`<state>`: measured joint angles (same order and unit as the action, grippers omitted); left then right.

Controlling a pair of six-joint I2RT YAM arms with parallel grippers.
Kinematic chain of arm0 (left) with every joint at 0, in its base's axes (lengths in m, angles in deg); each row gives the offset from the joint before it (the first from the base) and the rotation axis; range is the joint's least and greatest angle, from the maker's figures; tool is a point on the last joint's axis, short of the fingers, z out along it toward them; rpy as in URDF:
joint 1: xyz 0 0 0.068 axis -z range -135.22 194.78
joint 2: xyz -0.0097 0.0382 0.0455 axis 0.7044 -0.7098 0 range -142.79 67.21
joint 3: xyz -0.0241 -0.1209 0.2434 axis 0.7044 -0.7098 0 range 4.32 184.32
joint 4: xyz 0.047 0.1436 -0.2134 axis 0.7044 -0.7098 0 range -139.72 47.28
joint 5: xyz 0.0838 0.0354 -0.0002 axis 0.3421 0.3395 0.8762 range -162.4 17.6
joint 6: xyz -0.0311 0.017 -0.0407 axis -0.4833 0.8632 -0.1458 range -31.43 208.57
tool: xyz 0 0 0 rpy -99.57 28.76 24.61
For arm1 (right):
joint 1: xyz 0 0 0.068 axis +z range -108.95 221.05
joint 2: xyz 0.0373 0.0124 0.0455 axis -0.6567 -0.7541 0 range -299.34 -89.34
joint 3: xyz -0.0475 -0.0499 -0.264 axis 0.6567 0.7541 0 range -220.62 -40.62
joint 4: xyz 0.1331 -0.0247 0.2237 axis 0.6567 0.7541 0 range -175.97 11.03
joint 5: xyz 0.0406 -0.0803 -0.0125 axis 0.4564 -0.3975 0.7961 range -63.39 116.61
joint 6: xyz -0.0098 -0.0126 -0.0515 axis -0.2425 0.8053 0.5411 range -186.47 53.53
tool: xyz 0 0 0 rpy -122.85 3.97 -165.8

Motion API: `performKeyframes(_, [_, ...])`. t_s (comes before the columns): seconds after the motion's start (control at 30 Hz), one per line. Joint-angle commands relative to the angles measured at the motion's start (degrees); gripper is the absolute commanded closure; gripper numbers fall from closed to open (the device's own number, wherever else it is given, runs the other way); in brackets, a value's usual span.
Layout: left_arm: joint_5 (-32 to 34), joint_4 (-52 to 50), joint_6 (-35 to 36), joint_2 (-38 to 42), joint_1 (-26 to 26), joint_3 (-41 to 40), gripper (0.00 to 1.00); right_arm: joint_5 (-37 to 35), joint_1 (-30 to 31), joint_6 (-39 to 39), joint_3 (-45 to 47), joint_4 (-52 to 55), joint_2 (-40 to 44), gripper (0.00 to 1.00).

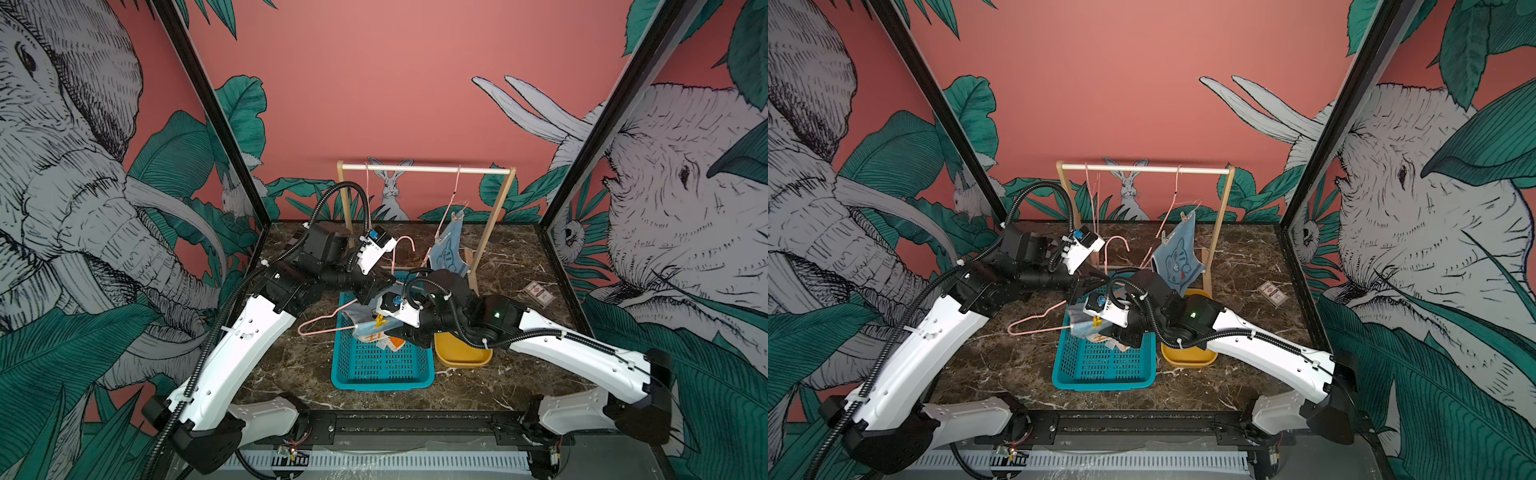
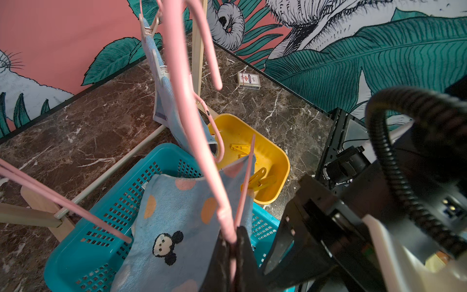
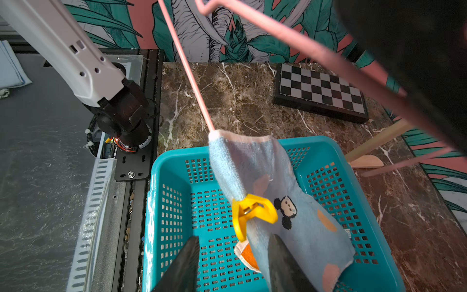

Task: Remove the clothespins securing towels to the hanger
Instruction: Remove the clothespin from the hanger.

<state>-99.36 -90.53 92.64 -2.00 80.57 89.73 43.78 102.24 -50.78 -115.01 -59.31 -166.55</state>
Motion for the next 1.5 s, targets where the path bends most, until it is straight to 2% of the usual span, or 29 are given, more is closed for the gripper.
performKeyframes(0.0, [-1.17,2.1,-0.27,0.31,-0.3,1.08,1.0,2.25,0.9,0.66,-2.13,-2.16,0.38,0.57])
performKeyframes(0.43, [-0.65,3.43,-0.65,-1.09,-0.36,2.22,1.0,2.76,2.43,-0.75,1.93,-1.25,2.3,0.6])
performKeyframes(0.83, [-2.98,2.3,-0.03,-1.72,-0.34,2.39,1.0,-6.43,2.71,1.37,2.17,0.77,7.27,0.58])
performKeyframes(1.07, [-4.76,0.94,0.37,-1.89,-0.35,3.35,1.0,-7.05,2.72,4.99,-2.4,5.71,4.14,0.52])
performKeyframes(1.47, [-6.6,-0.34,1.03,-2.15,-0.34,3.25,1.0,-8.47,2.66,8.45,-5.93,6.96,0.89,0.48])
